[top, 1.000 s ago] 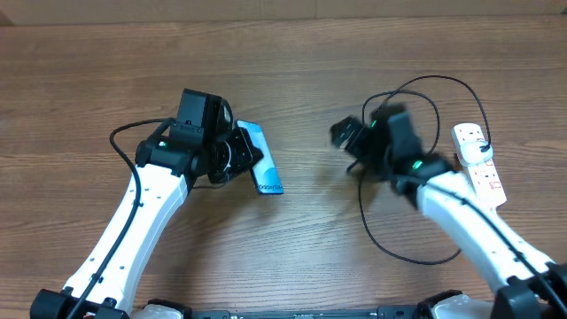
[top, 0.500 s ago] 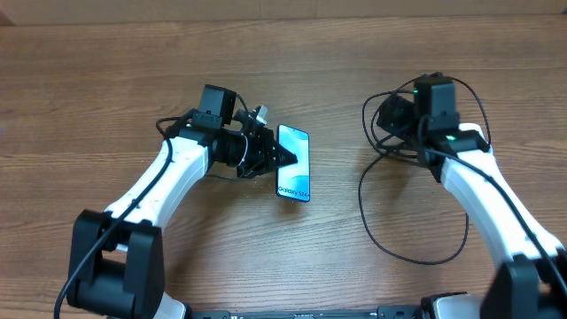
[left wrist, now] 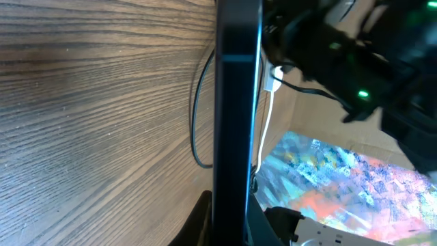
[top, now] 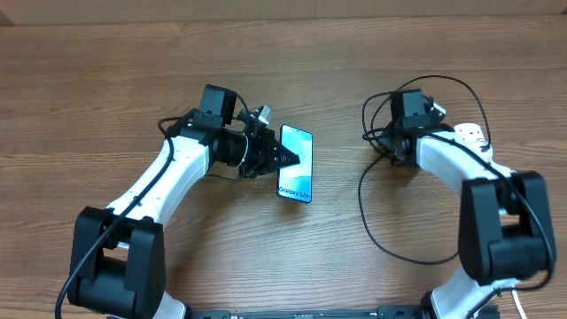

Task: Plug charger to phone and switch on socket

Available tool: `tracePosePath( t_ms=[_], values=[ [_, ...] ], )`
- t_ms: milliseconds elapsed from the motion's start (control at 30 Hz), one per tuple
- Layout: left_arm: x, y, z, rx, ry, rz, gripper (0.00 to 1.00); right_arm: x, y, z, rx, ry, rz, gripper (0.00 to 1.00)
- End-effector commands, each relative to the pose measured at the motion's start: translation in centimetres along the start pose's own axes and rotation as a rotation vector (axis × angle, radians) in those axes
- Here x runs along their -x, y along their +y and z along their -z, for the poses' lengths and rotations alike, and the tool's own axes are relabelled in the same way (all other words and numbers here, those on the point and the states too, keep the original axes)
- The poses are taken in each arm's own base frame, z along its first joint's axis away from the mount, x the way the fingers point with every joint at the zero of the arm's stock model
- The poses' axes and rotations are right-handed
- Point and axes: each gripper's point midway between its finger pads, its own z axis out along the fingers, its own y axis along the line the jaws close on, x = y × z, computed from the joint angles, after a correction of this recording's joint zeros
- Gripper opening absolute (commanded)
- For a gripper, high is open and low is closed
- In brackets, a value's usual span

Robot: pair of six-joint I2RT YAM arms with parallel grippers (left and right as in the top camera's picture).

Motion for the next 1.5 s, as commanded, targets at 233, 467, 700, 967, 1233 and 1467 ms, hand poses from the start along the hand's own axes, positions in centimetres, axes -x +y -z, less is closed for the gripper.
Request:
tracePosePath(
  t_ms=[233,467,700,967,1233,1467],
  values=[
    [-0.4,-1.2,0.1,-0.05,0.021,-0.04,0.04,-1.3,-1.5,-2.4,-0.085,0.032,-0.059,0.29],
    [-0.4,-1.2,0.1,-0.05,0.019,-0.04,0.04,-3.9,0.0,-2.9,0.002,0.171,-0.008,0.04],
    [0.6,-0.7,1.2,-0.055,-0.013,-0.02,0.04,1.8,6.4,4.2,0.273,0.087,0.239,0.04],
    [3.0,-1.4,5.0,-0.198,-0.086,-0.074,0.04,-1.5,8.1,16.9,0.622,0.293,0.478,0.04],
    [4.8,-3.4,10.5,-0.424,-0.143,-0.174,0.04,-10.4,4.5,23.5,0.726,0.621,0.698,0.04],
    [4.5,-3.7,10.2,-0.427,-0.13,-0.179,0.04,-17.1,5.3,25.9,0.774,0.753,0.83,0.04]
  ],
)
